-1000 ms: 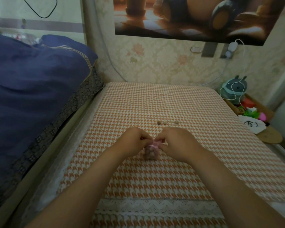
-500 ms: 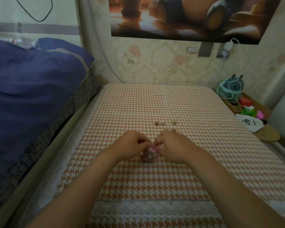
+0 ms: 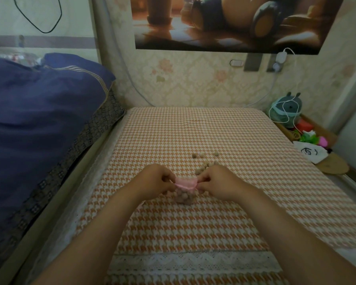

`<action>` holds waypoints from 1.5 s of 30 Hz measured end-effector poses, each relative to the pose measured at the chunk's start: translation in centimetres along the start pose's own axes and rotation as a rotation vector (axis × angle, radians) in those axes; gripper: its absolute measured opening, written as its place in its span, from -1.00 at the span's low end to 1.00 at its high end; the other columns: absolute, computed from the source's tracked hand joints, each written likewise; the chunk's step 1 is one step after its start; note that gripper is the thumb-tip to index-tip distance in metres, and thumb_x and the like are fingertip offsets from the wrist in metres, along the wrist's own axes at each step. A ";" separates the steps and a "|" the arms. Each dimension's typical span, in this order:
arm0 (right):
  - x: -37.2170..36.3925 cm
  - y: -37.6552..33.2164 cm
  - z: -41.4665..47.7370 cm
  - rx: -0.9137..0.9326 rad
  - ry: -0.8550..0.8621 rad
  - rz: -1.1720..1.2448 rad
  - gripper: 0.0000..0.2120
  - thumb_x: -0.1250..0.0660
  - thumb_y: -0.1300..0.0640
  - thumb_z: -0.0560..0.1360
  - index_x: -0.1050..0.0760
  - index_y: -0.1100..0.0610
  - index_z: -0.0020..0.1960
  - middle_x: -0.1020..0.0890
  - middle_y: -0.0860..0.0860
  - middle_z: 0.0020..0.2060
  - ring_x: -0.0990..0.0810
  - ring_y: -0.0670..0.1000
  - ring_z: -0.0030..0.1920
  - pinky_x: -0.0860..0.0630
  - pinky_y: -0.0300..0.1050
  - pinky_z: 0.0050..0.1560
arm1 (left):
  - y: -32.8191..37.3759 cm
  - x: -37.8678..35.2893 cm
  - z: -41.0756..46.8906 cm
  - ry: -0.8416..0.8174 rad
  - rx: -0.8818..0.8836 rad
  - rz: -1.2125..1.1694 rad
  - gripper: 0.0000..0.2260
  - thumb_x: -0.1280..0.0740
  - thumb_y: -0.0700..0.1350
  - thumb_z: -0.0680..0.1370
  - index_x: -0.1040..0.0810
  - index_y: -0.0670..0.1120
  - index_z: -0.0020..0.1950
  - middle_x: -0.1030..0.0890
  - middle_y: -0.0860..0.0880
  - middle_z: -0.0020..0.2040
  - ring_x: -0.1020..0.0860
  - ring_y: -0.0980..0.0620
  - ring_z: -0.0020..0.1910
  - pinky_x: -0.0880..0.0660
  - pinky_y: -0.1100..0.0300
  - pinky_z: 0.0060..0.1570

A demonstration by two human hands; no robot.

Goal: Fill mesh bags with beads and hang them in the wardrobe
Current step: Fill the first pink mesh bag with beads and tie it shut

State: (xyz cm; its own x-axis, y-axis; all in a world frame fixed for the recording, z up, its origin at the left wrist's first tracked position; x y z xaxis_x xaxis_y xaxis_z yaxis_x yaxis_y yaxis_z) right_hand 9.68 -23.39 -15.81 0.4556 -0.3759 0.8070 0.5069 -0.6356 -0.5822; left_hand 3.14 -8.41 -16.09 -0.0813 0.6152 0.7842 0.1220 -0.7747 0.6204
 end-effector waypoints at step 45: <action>1.3 6.6 -1.0 -0.459 0.024 0.354 -0.82 -0.52 0.07 0.46 -0.67 0.20 -0.15 -0.74 0.05 -0.32 -0.59 -0.01 -0.47 -0.47 -0.19 -0.41 | -0.4 -0.1 -0.8 -0.004 0.134 -0.657 -0.84 -0.29 -0.26 0.56 -0.55 -0.18 -0.23 -0.69 -0.04 0.07 -0.62 -0.01 0.10 -0.54 0.08 0.15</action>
State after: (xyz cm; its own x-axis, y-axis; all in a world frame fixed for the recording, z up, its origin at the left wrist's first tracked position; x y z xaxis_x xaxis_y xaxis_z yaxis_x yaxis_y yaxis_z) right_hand 12.92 -28.74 -18.47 0.5205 -0.6306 0.5757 -0.0451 -0.6935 -0.7190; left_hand 2.35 -8.31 -16.42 -0.1767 0.9537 0.2433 0.1704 -0.2138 0.9619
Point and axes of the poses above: each hand's wrist, its own z-axis towards the middle knuckle, its own x-axis out of the back of the hand, y = z × x, the point moved 10 cm from there along z, towards the middle knuckle
